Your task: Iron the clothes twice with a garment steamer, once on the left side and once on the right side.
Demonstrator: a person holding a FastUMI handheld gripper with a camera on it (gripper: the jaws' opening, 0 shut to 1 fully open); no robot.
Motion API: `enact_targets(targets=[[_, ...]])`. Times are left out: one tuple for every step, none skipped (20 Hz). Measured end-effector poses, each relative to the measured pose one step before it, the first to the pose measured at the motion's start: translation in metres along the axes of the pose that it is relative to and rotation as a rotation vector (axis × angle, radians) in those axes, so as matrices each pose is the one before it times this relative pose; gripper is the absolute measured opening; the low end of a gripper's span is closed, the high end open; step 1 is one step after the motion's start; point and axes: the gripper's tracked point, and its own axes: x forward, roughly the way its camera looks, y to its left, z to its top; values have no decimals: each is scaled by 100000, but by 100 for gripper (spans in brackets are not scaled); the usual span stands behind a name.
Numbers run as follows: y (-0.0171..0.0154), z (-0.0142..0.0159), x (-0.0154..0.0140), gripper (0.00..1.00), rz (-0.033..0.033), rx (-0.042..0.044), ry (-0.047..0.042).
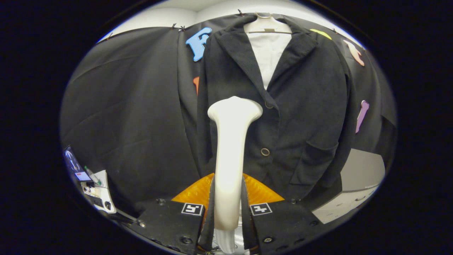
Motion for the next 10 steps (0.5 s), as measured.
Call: enact_targets(targets=[[-131,-613,-53,35,71,-158,864],[-64,-790,-22,35,264,-195,1114],[-38,-683,25,35,276,-88,1261],[-66,-767,99,35,92,23,1322],[-81,-709,-3,35,4,178,1263],[-60,-524,130,35,-101,95,963],[-64,-482,-42,35,-133,74,784],[-134,-441,49,35,-232,16,775],[-123,-398,169,35,-331,-99,750],[-84,-359,107,35,-148,-265,645]])
